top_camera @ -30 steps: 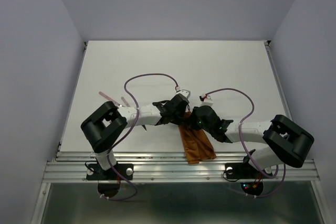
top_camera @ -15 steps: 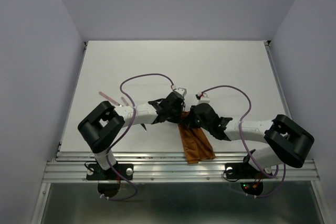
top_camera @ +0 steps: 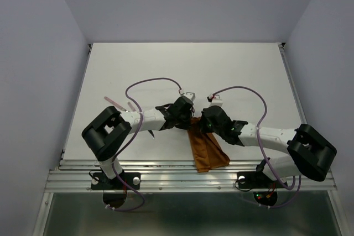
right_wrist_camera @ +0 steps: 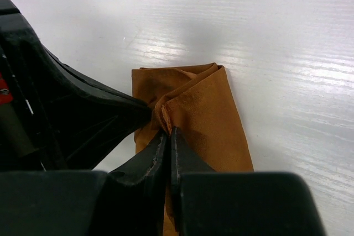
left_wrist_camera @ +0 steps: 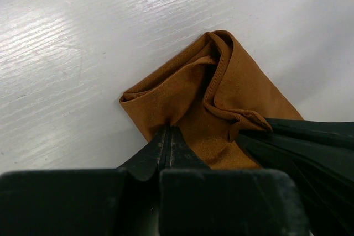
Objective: Fold the napkin into a case and place the utensils inside
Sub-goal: Stuff the top corner of the smaller-rectangle-folded napkin at the center of the board.
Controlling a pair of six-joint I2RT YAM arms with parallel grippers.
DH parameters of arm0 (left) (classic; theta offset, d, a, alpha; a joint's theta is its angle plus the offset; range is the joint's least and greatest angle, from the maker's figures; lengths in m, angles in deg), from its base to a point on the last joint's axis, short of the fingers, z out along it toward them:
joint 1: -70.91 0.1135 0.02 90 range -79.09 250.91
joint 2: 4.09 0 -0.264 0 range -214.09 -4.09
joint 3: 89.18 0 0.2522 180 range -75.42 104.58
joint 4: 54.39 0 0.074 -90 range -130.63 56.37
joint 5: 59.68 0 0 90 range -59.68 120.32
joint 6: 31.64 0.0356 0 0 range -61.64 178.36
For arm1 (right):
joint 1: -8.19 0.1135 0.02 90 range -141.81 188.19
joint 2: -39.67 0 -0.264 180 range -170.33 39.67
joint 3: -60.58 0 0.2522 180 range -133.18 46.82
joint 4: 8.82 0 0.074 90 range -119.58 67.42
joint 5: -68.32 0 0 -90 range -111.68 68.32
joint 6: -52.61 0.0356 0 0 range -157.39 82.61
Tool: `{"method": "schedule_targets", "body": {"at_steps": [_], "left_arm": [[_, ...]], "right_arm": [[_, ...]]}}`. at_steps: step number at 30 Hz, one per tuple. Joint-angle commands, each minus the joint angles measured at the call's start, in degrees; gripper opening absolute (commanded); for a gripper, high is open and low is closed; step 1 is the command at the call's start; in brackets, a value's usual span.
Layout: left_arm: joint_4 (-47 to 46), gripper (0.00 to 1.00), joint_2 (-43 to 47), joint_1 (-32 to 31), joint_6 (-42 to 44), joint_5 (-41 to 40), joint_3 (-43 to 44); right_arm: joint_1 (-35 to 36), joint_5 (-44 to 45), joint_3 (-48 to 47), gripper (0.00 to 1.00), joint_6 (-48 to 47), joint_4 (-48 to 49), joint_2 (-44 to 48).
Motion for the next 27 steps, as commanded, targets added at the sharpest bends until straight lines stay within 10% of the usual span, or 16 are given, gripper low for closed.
{"method": "schedule_targets", "body": {"at_steps": [1,27], "left_arm": [[-0.43,0.0,2.94,0.64,-0.76,-0.36,-0.39],[-4.39,0.0,5.85,1.17,-5.68,6.4,-1.53]], "right_arm": [[-0.34,2.36,-3.87,0.01,-0.79,-3.69,0.5],[-0.34,-1.51,-6.07,0.01,-2.38,-0.88,-6.88]]}}
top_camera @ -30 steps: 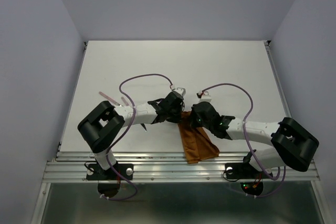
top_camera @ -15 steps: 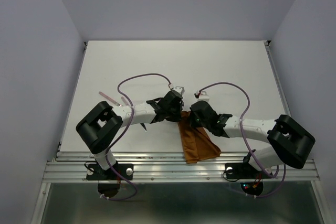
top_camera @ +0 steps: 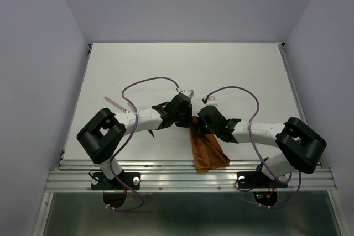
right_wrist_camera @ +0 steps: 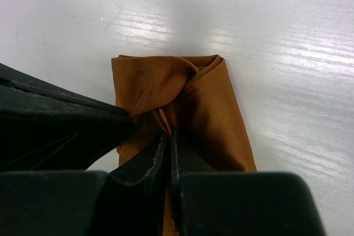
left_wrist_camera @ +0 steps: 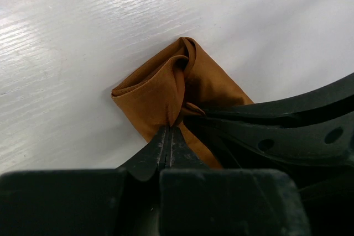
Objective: Fold the napkin into a case and place the utensils inside
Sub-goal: Stuff the top corner of the smaller-rectangle-folded napkin at the center of the board.
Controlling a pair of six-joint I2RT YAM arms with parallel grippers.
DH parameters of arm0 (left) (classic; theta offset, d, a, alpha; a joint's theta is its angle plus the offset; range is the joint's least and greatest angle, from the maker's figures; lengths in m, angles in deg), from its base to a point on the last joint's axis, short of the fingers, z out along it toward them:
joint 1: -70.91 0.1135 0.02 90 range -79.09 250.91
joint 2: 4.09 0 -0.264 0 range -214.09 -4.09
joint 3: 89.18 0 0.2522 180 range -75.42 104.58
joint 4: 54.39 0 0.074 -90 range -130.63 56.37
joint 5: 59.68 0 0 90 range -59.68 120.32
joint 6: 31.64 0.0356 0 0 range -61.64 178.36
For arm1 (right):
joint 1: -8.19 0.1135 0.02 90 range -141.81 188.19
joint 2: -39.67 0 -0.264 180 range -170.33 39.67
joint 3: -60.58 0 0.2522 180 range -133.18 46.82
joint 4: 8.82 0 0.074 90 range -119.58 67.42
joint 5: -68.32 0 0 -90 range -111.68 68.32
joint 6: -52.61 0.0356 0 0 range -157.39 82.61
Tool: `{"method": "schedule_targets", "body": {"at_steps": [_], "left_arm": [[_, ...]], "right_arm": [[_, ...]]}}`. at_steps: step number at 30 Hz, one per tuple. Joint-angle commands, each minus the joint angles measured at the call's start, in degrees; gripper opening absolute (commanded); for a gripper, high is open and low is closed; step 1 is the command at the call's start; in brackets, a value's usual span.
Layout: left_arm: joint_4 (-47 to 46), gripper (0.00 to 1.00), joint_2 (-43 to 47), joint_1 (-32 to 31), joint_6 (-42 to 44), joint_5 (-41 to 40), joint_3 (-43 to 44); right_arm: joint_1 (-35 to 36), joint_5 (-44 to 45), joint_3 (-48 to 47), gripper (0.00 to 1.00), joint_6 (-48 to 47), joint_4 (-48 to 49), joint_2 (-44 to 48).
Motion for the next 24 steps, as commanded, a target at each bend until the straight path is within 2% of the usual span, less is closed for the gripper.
{"method": "schedule_targets", "body": {"at_steps": [1,24], "left_arm": [[-4.12,0.0,3.29,0.45,-1.6,3.12,-1.47],[-8.35,0.0,4.61,0.98,-1.86,6.47,-4.99]], "right_arm": [[-0.34,-0.17,-3.12,0.01,-0.02,2.31,-0.78],[-0.34,2.29,-7.25,0.01,3.77,6.27,-3.6]]}}
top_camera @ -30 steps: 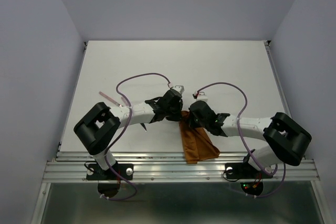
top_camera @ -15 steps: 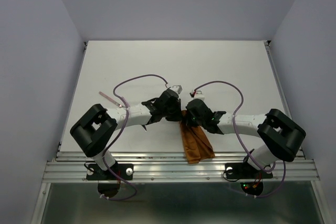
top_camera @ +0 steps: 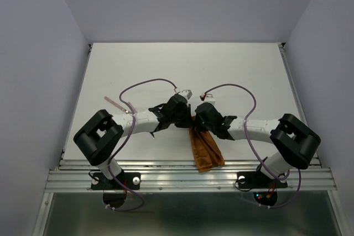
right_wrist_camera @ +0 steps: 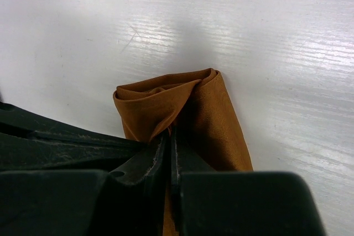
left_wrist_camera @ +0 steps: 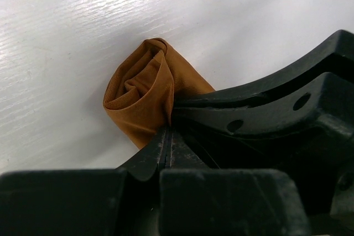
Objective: Fold the napkin into a case and place the utensils inside
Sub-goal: Stuff the top corner of the smaller-rectangle-folded napkin at the center of the board.
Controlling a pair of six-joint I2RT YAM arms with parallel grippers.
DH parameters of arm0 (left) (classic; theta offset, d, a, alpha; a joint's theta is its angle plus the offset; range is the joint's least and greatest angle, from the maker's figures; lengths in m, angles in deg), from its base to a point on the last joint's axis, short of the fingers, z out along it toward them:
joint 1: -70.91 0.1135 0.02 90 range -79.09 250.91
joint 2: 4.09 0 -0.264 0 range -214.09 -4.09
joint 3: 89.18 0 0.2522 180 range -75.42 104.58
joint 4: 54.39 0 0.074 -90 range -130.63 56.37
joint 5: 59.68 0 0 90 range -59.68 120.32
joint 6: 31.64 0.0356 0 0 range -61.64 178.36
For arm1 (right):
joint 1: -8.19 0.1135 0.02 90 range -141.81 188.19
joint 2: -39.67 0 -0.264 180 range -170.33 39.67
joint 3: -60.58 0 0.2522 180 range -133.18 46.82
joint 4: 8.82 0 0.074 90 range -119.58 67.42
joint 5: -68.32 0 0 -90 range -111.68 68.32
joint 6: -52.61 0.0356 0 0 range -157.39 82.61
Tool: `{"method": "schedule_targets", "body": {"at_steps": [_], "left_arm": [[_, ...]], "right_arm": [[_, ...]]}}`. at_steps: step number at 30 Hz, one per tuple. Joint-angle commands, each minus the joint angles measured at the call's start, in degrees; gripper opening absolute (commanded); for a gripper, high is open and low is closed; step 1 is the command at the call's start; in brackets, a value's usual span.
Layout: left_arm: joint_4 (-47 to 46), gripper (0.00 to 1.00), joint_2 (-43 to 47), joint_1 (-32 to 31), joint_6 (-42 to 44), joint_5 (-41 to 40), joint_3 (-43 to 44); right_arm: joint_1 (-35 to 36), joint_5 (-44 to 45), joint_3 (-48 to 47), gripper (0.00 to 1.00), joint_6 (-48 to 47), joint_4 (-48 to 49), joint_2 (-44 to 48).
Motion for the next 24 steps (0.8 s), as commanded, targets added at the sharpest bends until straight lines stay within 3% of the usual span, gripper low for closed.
{"method": "schedule_targets", "body": {"at_steps": [1,24], "left_arm": [[-2.29,0.0,2.45,-0.05,0.15,2.53,-1.1],[-1.33,0.0,3.32,0.39,3.49,5.79,1.01]], "right_arm": [[-0.34,2.48,-3.63,0.01,1.56,5.46,-0.01],[-0.34,3.28,-4.42,0.01,-1.43,7.92,-5.99]]}}
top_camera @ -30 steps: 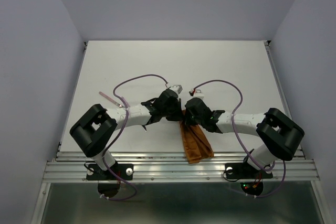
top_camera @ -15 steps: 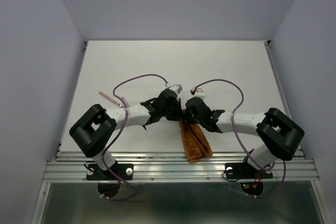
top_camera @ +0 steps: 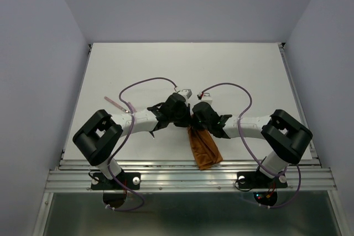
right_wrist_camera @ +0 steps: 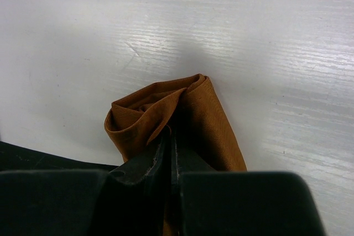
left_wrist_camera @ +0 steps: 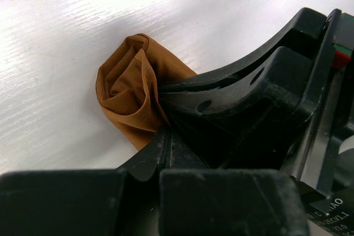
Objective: Fold the napkin into a case and place the utensils inside
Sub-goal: Stuff the top corner of the smaller-rectangle-folded napkin at the center of the board.
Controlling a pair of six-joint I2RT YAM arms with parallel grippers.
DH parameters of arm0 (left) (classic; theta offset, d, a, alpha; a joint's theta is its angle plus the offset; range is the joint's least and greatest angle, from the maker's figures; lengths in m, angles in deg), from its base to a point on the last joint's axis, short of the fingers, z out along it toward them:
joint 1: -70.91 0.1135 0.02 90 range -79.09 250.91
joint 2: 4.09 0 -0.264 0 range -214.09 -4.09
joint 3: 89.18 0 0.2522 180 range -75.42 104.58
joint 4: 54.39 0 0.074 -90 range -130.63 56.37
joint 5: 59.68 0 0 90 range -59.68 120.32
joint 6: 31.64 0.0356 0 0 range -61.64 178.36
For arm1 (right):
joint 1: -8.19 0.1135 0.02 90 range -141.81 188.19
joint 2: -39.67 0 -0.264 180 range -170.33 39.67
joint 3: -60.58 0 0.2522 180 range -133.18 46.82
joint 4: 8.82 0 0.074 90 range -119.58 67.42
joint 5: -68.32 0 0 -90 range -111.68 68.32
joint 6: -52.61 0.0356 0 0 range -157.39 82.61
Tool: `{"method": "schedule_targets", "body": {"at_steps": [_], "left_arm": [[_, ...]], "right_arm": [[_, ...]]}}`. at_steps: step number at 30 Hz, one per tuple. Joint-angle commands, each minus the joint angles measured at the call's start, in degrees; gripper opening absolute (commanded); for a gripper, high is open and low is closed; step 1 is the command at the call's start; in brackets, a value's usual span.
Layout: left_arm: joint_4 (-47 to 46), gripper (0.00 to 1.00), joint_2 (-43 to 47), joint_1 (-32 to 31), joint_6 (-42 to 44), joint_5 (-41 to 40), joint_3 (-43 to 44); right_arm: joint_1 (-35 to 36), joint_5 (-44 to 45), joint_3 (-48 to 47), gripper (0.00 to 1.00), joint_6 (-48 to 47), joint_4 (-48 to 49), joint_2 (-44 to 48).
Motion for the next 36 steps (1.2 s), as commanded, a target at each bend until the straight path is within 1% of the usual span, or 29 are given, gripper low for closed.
{"method": "schedule_targets", "body": {"at_steps": [1,4,5,7,11,20,24,25,36], "left_arm": [[-0.85,0.0,2.65,-0.44,0.67,3.97,1.56],[-0.85,0.0,2.21,-0.44,0.67,4.15,1.56],[-0.76,0.0,1.94,-0.35,0.58,4.15,1.47],[-0.85,0.0,1.77,-0.18,0.4,3.98,1.3],[-1.11,0.0,1.68,0.61,-0.47,3.89,0.6],[-1.46,0.0,1.15,1.32,-0.74,4.33,0.77],[-1.46,0.0,1.06,1.32,-0.91,4.33,0.94],[-1.38,0.0,0.98,1.4,-0.91,4.33,0.94],[-1.38,0.0,0.1,1.67,-1.18,4.5,1.12]], "right_arm": [[-0.34,1.25,-2.63,0.02,-1.43,4.53,-1.31],[-0.34,0.89,-3.07,0.08,-1.6,4.44,-0.79],[-0.34,0.72,-3.07,0.14,-1.52,4.53,-0.53],[-0.34,0.37,-2.98,0.18,-1.69,4.53,0.44],[-0.34,-0.34,-2.45,0.24,-1.69,4.44,2.64],[-0.34,-2.44,-2.01,0.31,-1.61,2.86,5.01],[-0.34,-3.76,-1.49,0.33,-1.34,2.69,5.89],[-0.34,-3.85,-1.31,0.35,-1.34,2.69,6.15],[-0.34,-5.7,-0.25,0.36,-2.13,-0.21,10.99]]}}
